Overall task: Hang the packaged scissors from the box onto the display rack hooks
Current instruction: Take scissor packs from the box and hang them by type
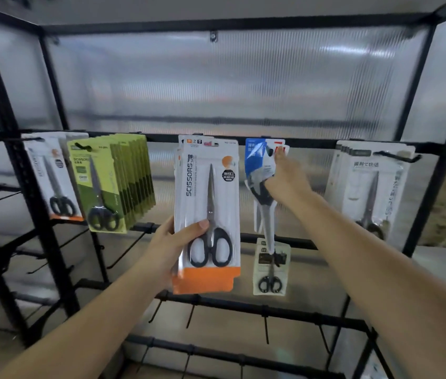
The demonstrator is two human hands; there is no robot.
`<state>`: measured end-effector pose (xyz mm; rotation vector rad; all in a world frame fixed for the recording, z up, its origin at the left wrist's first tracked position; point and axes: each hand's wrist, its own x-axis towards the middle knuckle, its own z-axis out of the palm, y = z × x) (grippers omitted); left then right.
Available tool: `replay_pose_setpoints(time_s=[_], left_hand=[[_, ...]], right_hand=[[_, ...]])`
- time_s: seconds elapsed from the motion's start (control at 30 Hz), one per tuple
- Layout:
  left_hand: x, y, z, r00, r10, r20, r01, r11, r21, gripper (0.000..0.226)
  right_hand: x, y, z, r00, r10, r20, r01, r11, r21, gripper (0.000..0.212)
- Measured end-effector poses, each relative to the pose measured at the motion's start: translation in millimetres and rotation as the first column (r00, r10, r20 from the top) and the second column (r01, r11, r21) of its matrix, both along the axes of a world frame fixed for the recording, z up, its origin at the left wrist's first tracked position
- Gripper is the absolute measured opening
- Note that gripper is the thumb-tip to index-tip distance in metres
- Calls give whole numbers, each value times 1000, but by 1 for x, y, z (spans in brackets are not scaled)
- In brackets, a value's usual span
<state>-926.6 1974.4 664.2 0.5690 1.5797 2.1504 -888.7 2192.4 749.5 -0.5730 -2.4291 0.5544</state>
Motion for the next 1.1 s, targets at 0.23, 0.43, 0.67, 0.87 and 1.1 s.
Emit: replay_pose_setpoints(time_s=[0.23, 0.43, 0.67, 0.87, 1.1], left_hand=[[2, -2, -2, 999, 31, -10, -31, 999, 31, 59], [11, -1, -4, 1000, 6, 3, -6, 995, 104, 55], [13, -33, -7, 1000, -14, 19, 12, 990, 142, 113], [-14, -98, -11, 980, 181, 86, -192, 971, 145, 65], [-56, -203, -13, 931, 363, 50, -366, 918, 155, 37]], right_hand=[[16, -7, -14, 975, 95, -201, -127, 980, -154, 46], [61, -70, -49, 826, 482, -291, -556, 616, -558, 36], [41, -102, -58, 798, 421, -431, -603, 554, -574, 33], [-1, -154, -60, 743, 492, -454, -668, 507, -545, 42], [-60, -249, -61, 564, 660, -496, -818, 364, -445, 89]])
